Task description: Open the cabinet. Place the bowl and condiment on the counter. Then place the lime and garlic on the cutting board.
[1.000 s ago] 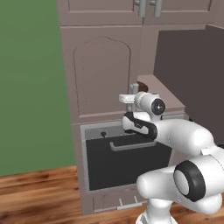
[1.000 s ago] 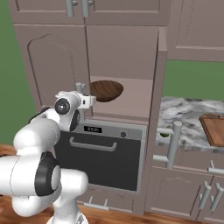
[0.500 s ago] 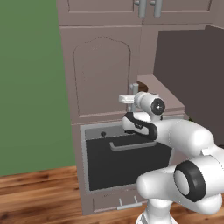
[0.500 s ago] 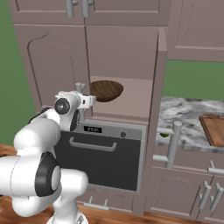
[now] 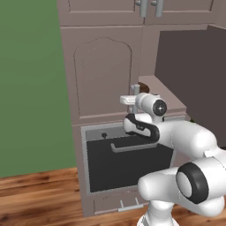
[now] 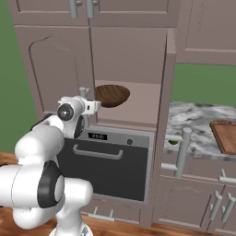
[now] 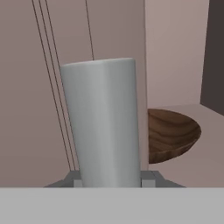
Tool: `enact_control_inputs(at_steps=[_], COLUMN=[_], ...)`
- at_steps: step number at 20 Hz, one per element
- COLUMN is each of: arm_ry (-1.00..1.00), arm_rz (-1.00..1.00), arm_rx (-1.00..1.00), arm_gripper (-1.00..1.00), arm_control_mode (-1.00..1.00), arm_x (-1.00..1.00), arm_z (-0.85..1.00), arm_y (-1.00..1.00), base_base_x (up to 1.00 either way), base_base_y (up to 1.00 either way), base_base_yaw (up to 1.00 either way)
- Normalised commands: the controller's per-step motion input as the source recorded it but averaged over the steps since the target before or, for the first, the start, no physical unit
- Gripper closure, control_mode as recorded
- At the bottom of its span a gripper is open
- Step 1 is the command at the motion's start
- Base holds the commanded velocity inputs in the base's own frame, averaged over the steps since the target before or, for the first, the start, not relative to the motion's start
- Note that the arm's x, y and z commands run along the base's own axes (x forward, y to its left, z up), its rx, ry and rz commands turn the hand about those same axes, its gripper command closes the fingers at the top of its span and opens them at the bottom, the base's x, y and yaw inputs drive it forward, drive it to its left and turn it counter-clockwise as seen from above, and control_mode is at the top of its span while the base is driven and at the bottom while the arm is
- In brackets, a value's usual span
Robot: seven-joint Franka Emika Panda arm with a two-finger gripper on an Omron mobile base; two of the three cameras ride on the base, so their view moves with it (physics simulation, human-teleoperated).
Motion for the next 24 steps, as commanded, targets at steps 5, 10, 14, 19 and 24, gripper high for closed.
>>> enact_control_inputs(at_steps=[5,10,14,19,24], arm_ry=[-0.02,0.00,0.00,0.01,0.02], arm_rz=[0.00,-0.03,-0.04,-0.03,-0.03], arm_rx=[0.00,0.00,-0.02,-0.02,-0.01], arm_gripper=[1.00,1.00,1.00,1.00,1.00], arm_control_mode=[-1.00,-1.00,-1.00,-1.00,-1.00], arm_x=[-0.24,-0.35,-0.31,-0.28,-0.27], arm_z=[0.00,0.00,0.00,0.00,0.00], arm_y=[0.01,0.01,0.00,0.00,0.00], base_base_x=[0.00,0.00,0.00,0.00,0.00], base_base_y=[0.00,0.00,0.00,0.00,0.00], base_base_yaw=[0.00,0.00,0.00,0.00,0.00])
